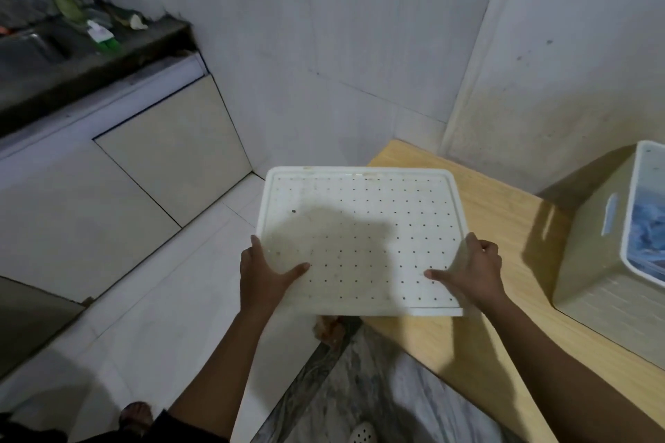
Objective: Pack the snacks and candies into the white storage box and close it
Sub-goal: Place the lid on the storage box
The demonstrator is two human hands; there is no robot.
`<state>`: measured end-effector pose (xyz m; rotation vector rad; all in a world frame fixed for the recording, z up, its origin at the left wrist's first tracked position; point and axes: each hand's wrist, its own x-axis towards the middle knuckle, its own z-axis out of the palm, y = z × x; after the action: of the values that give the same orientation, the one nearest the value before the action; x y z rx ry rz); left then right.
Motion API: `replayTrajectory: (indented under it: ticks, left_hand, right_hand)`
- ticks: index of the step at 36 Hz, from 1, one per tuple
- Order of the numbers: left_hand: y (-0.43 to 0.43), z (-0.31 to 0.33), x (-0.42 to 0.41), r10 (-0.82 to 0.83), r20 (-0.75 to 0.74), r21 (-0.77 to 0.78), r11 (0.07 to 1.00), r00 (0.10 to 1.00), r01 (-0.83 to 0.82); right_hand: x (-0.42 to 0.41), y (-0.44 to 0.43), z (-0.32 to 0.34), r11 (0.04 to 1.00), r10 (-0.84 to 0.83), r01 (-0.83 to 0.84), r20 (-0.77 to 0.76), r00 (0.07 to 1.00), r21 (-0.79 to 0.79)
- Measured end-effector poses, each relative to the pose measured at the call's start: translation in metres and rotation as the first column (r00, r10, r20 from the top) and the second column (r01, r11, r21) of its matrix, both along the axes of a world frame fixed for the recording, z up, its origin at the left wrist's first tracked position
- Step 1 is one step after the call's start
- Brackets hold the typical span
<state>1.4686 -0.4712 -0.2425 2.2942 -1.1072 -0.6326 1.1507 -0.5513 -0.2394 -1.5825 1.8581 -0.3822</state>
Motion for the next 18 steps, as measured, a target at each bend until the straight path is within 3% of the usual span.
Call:
replayTrajectory:
  ticks: [7,12,18]
  left_hand:
    - [-0.029,0.069,0.006,-0.024,0.006,-0.164,0.986,1.000,0.024]
    - [-0.054,0.112,-0.023,-0.078,-0.020,-0.287,0.955,0.997,0.069]
    - [-0.079,0.147,-0.095,-0.260,-0.039,-0.370,0.901,0.965,0.228]
  right_hand:
    - [0.000,-0.024,0.064,0.979,-0.031,0.061,0.157,0.987,-0.192]
    - [-0.029,-0.026,0.123,0.935,-0.082,0.122,0.132,0.988,-0.334]
    - [-0.103,0.002,0.172,0.855,-0.231,0.263,0.125,0.965,-0.446]
